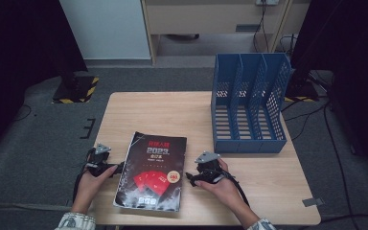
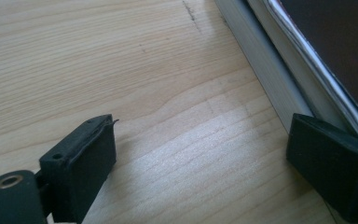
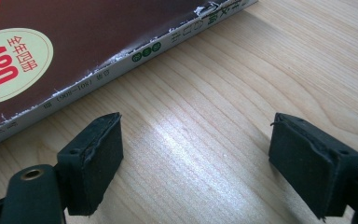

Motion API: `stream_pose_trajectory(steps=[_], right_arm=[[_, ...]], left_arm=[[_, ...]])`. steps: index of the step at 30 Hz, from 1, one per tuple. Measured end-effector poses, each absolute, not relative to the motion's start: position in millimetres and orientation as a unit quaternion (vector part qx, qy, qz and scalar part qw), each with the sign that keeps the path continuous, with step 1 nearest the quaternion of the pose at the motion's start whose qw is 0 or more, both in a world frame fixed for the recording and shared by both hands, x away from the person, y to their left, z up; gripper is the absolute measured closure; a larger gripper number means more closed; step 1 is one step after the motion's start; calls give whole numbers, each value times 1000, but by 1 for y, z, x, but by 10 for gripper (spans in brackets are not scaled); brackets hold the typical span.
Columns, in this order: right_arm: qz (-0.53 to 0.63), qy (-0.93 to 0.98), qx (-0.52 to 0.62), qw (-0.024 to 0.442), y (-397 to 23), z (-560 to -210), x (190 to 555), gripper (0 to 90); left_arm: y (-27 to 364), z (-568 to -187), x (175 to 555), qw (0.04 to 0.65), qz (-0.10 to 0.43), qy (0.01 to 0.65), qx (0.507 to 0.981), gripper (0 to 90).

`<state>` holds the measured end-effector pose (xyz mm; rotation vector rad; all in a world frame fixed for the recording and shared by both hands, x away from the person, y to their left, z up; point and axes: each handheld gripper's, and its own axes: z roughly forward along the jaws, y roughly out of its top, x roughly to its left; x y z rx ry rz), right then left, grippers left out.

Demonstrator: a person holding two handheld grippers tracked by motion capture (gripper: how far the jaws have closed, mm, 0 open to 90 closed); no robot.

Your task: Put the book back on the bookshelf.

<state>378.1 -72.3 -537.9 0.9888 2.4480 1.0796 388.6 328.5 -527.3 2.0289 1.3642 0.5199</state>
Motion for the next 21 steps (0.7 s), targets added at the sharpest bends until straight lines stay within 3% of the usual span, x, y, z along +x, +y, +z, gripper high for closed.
stream_pose_trajectory(steps=[6, 17, 21], right_arm=[[374, 849, 343, 144, -72, -538, 378, 178], [374, 850, 343, 143, -72, -538, 378, 179], [374, 851, 340, 143, -73, -537, 379, 233]], left_arm=[[333, -517, 381, 324, 212, 526, 757, 137], [334, -485, 349, 389, 216, 516, 732, 351], [325, -480, 336, 396, 217, 494, 743, 400]])
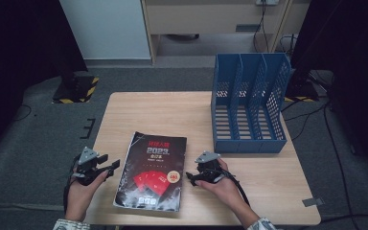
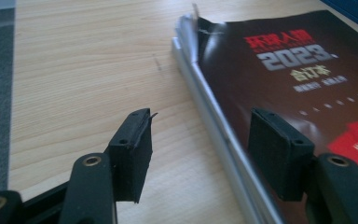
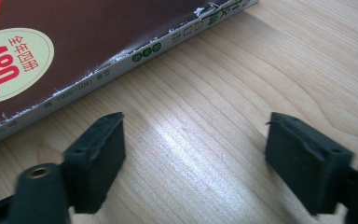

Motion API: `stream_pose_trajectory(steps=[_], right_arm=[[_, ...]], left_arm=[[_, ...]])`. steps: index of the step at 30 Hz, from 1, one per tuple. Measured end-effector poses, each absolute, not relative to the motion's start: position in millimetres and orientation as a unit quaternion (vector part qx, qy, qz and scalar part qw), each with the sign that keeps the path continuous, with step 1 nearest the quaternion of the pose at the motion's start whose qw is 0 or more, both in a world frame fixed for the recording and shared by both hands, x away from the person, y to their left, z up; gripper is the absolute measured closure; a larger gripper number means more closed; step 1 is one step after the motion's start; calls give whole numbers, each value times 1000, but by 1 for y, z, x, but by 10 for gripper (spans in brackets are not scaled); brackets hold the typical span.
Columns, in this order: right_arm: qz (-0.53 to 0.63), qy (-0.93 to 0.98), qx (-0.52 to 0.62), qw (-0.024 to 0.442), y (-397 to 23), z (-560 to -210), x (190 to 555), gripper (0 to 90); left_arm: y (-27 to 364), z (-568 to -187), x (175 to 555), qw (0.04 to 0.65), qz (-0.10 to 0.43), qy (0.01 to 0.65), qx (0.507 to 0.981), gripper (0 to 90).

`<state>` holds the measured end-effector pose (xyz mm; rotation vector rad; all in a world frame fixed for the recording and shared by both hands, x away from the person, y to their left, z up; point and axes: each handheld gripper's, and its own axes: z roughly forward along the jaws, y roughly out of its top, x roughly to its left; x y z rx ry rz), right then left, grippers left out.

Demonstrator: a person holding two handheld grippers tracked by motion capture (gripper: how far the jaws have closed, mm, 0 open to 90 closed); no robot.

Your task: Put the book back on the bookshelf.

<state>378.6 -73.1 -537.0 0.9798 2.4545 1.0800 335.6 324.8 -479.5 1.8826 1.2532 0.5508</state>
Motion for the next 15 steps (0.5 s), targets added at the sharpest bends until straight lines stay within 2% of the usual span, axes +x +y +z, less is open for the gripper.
stream_pose_trajectory(steps=[1, 4, 9, 13, 15], right_arm=[[372, 853, 338, 142, -74, -535, 379, 283], [384, 846, 340, 146, -75, -529, 378, 351], [417, 833, 334, 146, -74, -517, 378, 431], [437, 824, 330, 142, -73, -511, 376, 447], [451, 819, 327, 136, -72, -507, 374, 424]], left_arm=[[323, -479, 334, 398, 217, 492, 744, 404], [318, -480, 334, 402, 210, 491, 744, 436], [308, -484, 332, 401, 196, 483, 753, 470], [299, -483, 331, 401, 196, 474, 759, 496], [295, -484, 331, 397, 196, 469, 764, 507]])
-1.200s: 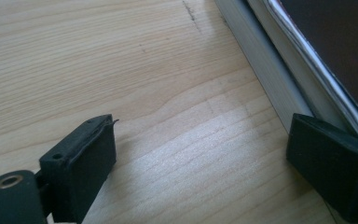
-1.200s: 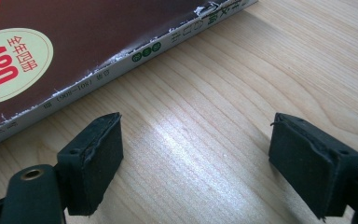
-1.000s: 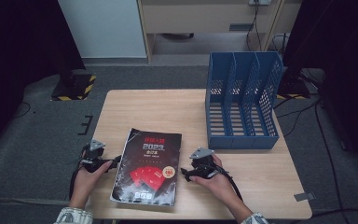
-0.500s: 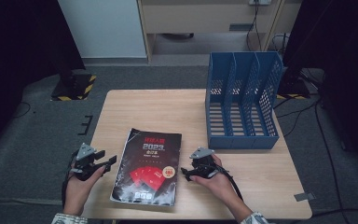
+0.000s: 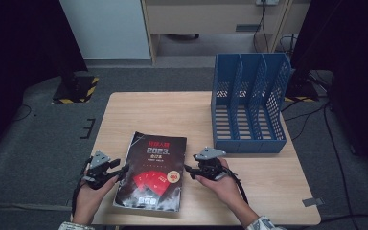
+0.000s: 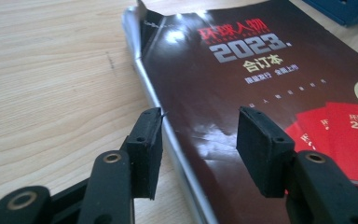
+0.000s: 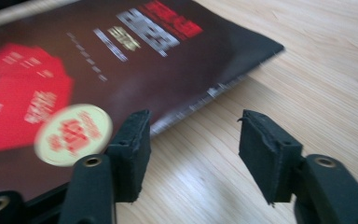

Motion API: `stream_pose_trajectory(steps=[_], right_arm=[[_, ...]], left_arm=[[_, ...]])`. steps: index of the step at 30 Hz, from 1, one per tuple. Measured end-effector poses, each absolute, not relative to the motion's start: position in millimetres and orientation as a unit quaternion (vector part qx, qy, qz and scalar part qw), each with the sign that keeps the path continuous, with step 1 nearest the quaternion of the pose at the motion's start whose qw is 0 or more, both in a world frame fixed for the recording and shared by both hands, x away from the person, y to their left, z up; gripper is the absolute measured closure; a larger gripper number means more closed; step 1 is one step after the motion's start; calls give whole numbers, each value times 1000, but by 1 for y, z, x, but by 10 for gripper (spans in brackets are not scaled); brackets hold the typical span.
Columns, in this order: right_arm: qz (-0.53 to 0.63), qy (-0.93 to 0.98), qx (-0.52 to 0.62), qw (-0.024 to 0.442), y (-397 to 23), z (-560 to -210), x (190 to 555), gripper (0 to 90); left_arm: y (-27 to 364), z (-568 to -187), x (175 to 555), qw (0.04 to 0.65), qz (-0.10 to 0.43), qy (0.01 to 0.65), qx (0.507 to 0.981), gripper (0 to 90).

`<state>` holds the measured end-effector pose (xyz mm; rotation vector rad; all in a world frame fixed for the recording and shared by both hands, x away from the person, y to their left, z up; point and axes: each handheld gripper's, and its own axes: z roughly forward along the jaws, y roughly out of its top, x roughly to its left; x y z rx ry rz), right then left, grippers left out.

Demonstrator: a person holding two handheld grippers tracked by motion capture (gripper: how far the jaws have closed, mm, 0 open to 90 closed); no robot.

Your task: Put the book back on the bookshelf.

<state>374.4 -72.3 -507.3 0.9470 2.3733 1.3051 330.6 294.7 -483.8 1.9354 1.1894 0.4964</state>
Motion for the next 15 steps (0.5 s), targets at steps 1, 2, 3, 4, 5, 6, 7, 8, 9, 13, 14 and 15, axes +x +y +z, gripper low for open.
stream_pose_trajectory(steps=[1, 2, 3, 4, 5, 6, 7, 8, 9, 13, 14, 15], right_arm=[[457, 818, 324, 130, -72, -506, 374, 411], [459, 819, 320, 126, -70, -505, 374, 387], [460, 821, 316, 119, -69, -504, 374, 351], [462, 823, 310, 113, -67, -503, 375, 319], [463, 823, 308, 115, -64, -500, 376, 298], [466, 822, 306, 117, -61, -498, 377, 265], [465, 823, 302, 121, -58, -494, 380, 240], [460, 826, 299, 128, -55, -491, 384, 219], [457, 828, 299, 129, -51, -489, 389, 187], [484, 813, 312, 85, -47, -492, 405, 135], [482, 814, 313, 77, -47, -495, 405, 139], [473, 821, 308, 83, -47, -497, 402, 155]], left_arm=[[293, -484, 331, 396, 197, 470, 764, 507], [293, -485, 332, 394, 198, 471, 764, 508], [293, -486, 333, 392, 197, 471, 765, 507], [293, -486, 333, 391, 197, 472, 765, 507], [294, -487, 333, 392, 196, 472, 765, 507], [294, -487, 333, 393, 196, 472, 764, 506], [294, -488, 333, 391, 197, 471, 766, 506], [294, -489, 333, 388, 196, 471, 767, 505], [293, -490, 333, 385, 196, 473, 768, 501], [293, -490, 334, 387, 197, 474, 766, 492], [293, -490, 334, 387, 198, 473, 766, 490], [294, -490, 335, 385, 199, 472, 768, 486]])
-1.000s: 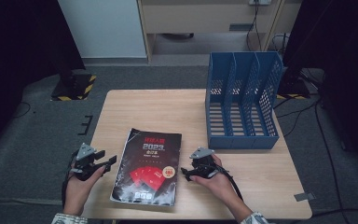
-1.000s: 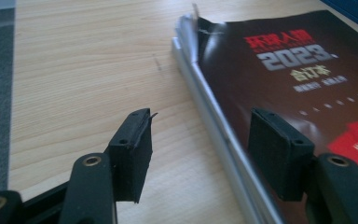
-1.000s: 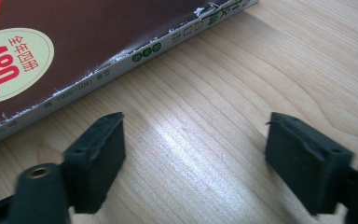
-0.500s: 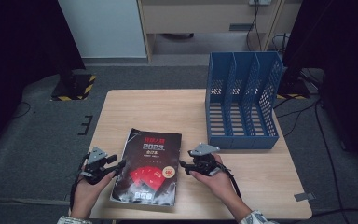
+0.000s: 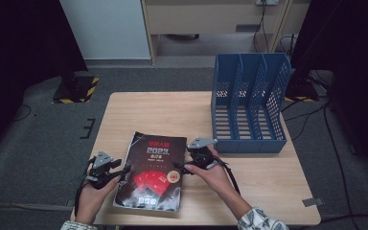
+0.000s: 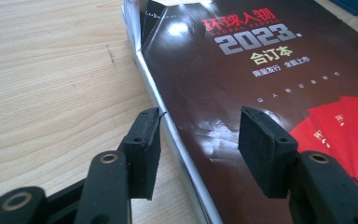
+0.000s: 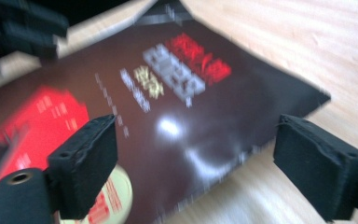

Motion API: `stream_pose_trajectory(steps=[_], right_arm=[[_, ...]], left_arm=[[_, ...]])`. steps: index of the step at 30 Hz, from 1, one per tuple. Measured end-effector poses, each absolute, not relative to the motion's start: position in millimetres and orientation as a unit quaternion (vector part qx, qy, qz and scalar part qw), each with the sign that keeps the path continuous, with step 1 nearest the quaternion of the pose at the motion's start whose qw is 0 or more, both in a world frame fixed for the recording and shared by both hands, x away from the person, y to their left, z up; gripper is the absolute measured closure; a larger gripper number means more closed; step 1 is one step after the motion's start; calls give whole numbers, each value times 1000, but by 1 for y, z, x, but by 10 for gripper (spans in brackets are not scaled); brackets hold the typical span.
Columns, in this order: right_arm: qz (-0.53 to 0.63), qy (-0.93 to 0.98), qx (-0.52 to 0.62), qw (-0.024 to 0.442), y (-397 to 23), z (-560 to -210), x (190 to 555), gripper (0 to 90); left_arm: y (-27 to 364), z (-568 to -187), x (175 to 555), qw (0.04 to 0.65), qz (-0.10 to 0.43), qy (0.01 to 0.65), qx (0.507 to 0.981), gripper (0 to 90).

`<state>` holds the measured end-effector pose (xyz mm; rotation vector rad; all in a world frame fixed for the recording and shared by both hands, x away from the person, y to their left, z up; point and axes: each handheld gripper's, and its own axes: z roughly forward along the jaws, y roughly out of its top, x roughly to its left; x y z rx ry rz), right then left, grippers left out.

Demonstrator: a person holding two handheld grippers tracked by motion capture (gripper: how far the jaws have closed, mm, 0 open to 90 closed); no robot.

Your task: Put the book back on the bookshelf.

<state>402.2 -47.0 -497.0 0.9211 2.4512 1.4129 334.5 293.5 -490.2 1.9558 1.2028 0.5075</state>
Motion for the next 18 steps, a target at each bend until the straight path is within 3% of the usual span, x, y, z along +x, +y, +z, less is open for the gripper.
stream_pose_trajectory(steps=[5, 18], right_arm=[[469, 824, 309, 73, -55, -506, 389, 199], [461, 824, 330, 20, -49, -524, 390, 178]], left_arm=[[293, -492, 337, 386, 192, 473, 768, 485], [286, -498, 345, 367, 172, 470, 784, 487]])
